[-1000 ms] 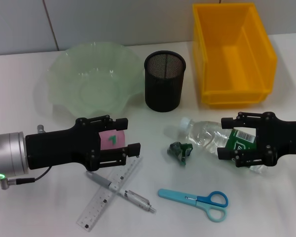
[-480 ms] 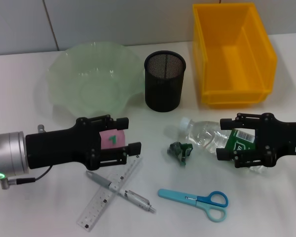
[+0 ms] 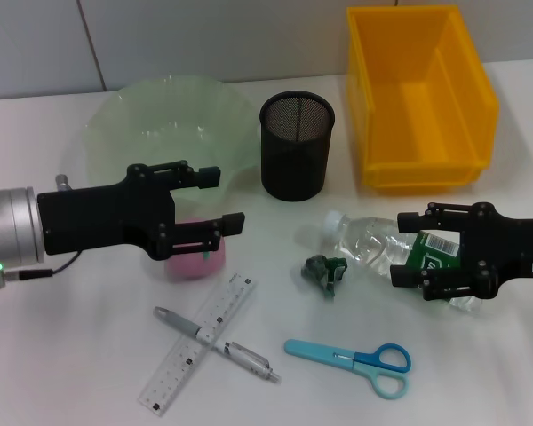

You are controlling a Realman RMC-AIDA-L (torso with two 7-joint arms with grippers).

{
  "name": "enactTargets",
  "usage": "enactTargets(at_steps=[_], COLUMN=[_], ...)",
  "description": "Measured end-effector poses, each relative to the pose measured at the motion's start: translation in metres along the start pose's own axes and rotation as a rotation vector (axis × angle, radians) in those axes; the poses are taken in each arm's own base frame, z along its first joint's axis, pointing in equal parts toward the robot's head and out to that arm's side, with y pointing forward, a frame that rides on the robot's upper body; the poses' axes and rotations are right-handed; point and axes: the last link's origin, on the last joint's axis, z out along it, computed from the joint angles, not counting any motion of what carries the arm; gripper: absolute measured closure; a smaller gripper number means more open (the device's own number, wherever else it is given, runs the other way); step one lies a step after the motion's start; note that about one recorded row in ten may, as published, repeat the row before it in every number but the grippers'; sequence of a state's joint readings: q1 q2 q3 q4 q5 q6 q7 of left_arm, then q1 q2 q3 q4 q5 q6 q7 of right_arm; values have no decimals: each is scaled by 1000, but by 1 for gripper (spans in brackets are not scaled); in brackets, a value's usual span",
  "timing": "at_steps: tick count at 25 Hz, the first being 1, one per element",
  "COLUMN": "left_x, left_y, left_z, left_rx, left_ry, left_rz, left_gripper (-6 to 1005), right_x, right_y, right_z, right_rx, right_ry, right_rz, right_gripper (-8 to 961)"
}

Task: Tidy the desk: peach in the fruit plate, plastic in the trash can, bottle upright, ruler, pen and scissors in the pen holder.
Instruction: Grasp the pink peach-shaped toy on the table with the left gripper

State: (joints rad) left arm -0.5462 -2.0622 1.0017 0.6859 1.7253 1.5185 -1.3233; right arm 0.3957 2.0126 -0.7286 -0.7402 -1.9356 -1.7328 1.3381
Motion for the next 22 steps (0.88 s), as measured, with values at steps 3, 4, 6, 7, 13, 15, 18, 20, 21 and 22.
enactTargets(at_steps=[3,4,6,7,13,15,18,20,21,22], left_x=[-2,-4,-8,-10,-19,-23,-27,-27,-27,-30], left_y=[-6,-8,-10,-12,-16,-16,-17,-17,-17,-19], left_z=[0,0,2,2,9,13,17,17,17,18], left_rx=[30,35,41,47,69,70,77,77,77,98], left_ry=[-70,-90,-135,-155,-251,-286,-319,-319,-319,-340], left_rz=[44,52,69,75,117,134,151,151,151,164], left_gripper=[258,258,259,259,259,259,259,259,259,259], right_x=[0,0,0,0,-1,-1,-1,0,0,0], right_y=[0,0,0,-1,-1,-1,0,0,0,0], right_z=[0,0,0,0,0,0,0,0,0,0], right_rx=[2,3,3,3,3,1,0,-1,-2,-2], right_ry=[1,1,1,1,1,1,1,1,0,0], right_rz=[9,10,11,13,15,15,16,17,17,17], right_gripper=[128,128,128,128,128,128,128,129,129,129])
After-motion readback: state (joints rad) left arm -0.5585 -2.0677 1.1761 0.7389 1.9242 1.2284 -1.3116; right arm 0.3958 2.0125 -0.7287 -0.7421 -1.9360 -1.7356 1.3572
